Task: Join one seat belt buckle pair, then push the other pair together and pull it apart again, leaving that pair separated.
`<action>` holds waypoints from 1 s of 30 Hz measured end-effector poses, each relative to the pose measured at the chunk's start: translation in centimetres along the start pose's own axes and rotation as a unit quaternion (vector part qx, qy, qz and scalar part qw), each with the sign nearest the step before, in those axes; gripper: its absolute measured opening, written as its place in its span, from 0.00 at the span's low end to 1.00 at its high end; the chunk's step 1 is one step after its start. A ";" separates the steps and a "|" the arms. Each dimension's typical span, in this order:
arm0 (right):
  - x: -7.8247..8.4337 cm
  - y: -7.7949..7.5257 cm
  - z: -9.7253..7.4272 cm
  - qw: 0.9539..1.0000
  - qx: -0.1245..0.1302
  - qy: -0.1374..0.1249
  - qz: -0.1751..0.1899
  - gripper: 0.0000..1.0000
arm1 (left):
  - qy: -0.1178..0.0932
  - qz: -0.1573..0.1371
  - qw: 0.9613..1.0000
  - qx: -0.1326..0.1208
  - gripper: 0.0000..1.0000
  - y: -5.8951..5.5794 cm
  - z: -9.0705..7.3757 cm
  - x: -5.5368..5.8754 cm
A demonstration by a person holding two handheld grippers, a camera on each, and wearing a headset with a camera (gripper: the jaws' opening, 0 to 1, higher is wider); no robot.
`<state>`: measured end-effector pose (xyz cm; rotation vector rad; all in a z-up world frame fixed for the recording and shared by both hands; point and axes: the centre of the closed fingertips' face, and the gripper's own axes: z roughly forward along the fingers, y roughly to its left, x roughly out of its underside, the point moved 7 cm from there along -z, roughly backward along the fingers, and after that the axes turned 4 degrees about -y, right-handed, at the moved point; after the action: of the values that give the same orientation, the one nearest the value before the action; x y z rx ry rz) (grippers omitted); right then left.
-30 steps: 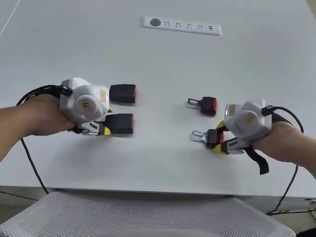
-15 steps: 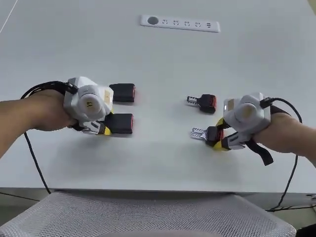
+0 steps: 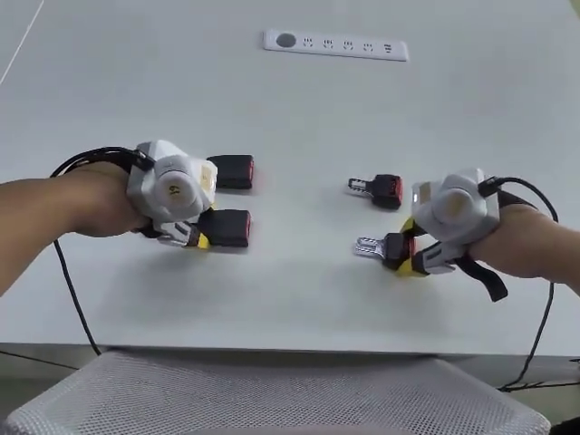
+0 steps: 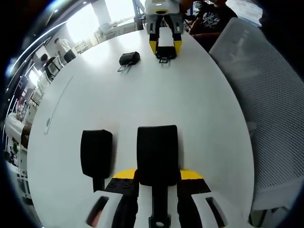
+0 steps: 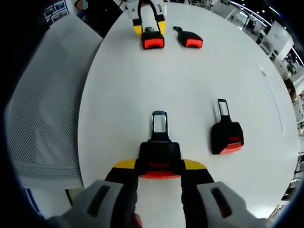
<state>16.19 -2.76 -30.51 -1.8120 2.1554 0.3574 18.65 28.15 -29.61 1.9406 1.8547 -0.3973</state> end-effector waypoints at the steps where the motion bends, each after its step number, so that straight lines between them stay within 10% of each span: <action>1: -0.1 0.0 0.0 1.000 0.000 0.000 -0.001 0.35 | 0.001 0.001 1.000 0.000 0.32 0.0 0.0 0.0; 30: -6.2 0.6 3.2 0.997 0.000 -0.079 -0.006 0.35 | 0.002 -0.001 1.000 0.012 0.32 0.1 0.0 0.1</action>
<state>16.83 4.21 -31.10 -1.7335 2.0359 0.4807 18.79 28.24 -29.64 1.9570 1.8644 -0.4185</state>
